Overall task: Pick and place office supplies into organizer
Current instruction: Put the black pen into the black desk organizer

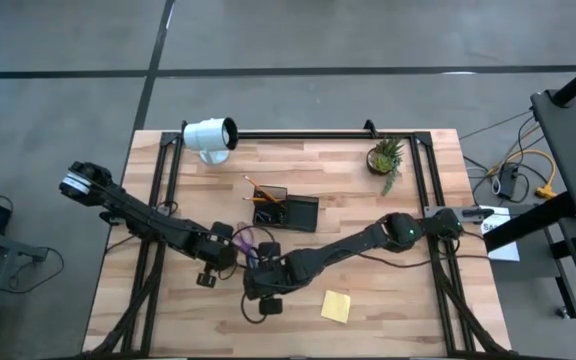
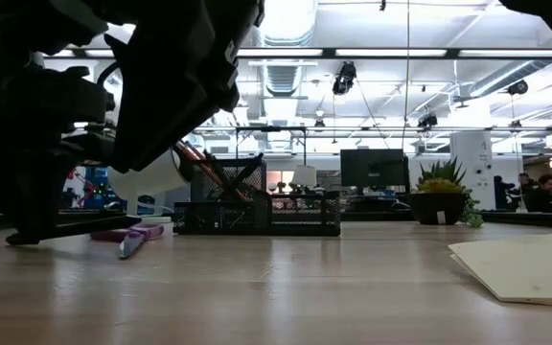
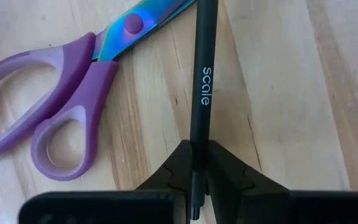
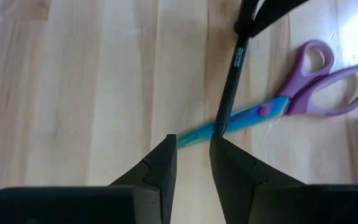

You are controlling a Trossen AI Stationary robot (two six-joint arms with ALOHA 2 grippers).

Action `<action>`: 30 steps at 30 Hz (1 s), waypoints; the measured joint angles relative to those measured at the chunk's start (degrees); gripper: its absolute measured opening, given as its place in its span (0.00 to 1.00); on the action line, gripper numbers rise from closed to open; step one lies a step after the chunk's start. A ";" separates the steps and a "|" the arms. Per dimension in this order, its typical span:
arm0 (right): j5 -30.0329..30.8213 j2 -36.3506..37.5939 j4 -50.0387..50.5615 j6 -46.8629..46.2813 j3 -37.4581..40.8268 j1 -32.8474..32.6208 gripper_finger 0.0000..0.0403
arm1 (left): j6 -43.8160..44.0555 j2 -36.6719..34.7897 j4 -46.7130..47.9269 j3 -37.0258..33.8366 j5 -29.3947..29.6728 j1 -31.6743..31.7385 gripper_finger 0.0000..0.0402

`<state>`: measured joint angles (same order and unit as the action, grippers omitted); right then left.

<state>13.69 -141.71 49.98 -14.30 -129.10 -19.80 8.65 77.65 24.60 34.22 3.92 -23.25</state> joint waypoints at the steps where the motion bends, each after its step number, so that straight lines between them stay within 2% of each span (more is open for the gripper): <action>1: -0.02 0.00 0.31 -0.66 0.00 -0.04 0.21 | 0.26 0.00 0.04 0.00 -0.02 -0.02 0.04; 8: -0.16 0.09 -1.04 -4.08 3.21 0.02 0.20 | 1.46 0.03 -0.22 -0.01 0.01 -0.11 0.04; 18: 1.32 0.09 -5.31 -6.24 7.81 2.27 0.25 | 1.49 0.04 -4.05 -0.54 0.68 -0.11 0.04; 24: 1.29 0.07 -6.04 -6.23 8.59 2.47 0.28 | 1.46 0.04 -5.23 -0.71 0.92 -0.11 0.04; 30: 1.36 0.07 -8.27 -5.34 8.59 2.92 0.26 | 1.46 0.02 -6.16 -0.74 0.93 -0.11 0.04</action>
<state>15.05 -141.64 41.70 -19.64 -120.51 -16.87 10.11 77.67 18.44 33.47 4.85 -23.35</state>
